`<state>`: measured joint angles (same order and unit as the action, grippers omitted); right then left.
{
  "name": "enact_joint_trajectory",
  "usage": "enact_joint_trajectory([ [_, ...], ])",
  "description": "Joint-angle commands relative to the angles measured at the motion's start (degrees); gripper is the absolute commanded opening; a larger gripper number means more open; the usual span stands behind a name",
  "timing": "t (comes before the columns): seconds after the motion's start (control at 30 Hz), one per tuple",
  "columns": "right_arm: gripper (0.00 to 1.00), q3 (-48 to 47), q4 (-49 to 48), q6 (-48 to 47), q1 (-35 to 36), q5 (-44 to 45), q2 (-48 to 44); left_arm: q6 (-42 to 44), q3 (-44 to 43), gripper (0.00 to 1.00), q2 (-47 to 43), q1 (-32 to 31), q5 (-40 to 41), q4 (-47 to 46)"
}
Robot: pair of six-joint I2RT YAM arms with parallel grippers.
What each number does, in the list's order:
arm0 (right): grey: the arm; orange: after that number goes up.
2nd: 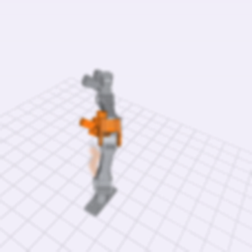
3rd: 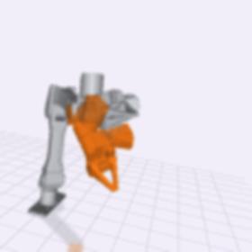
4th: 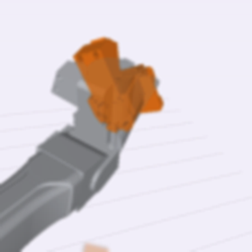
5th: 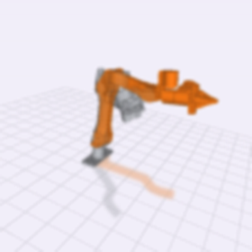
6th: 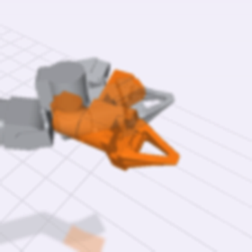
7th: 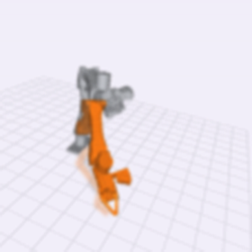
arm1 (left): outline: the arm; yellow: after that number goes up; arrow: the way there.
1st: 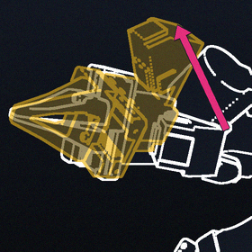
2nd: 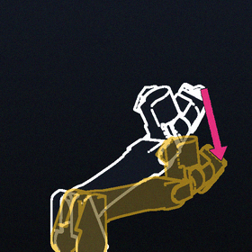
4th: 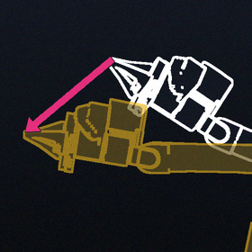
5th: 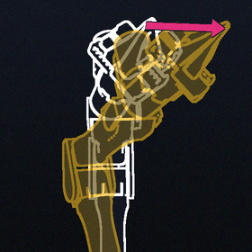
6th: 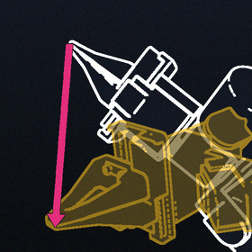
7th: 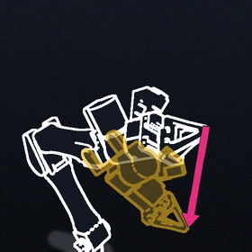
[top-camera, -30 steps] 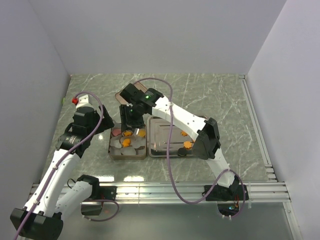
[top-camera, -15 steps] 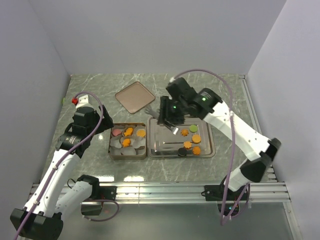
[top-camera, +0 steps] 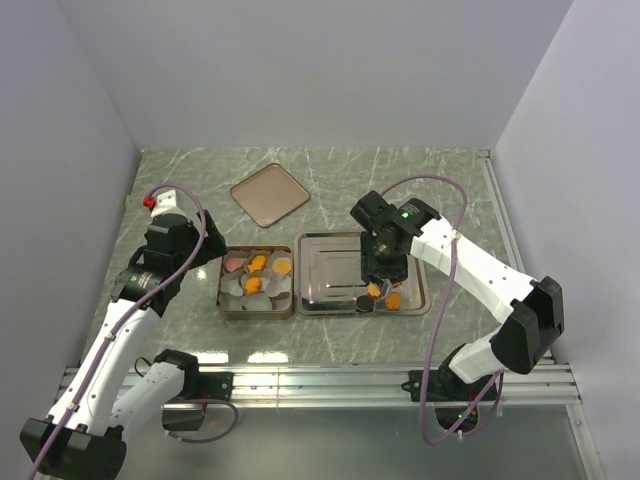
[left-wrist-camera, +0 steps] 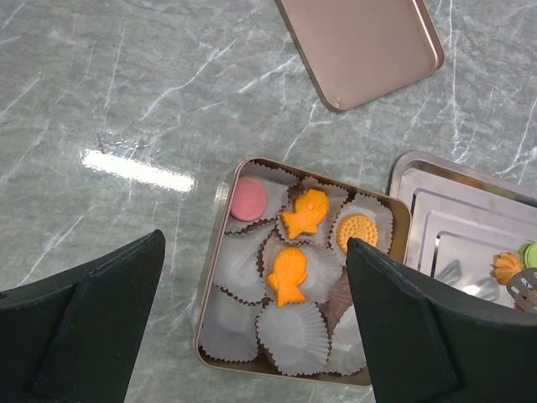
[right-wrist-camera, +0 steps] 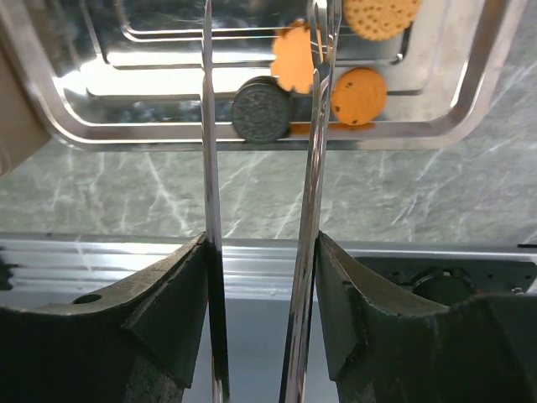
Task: Pack the cookies
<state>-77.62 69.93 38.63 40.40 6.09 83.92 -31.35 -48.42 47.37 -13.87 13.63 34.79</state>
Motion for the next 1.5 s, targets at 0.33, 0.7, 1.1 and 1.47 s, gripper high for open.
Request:
enact_joint_trajectory([
  [0.33,0.57,2.39,-1.46,-2.86,-1.90,2.44,0.36,-0.73,-0.53,0.96,-0.53,-0.28,0.87,-0.86],
  [0.7,0.58,-0.41,-2.17,-5.32,-3.22,1.82,4.14,-0.99,-0.44,0.96,-0.53,-0.28,1.05,-0.77],
  [1.1,0.58,-4.64,-1.46,-7.34,-3.23,0.77,8.98,-1.34,-0.53,0.96,-0.62,-0.20,1.66,-0.77],
  [1.47,0.54,-4.29,0.29,-8.31,-3.22,-0.72,9.33,-1.34,-0.44,0.95,-1.14,-0.19,1.58,-1.12],
])
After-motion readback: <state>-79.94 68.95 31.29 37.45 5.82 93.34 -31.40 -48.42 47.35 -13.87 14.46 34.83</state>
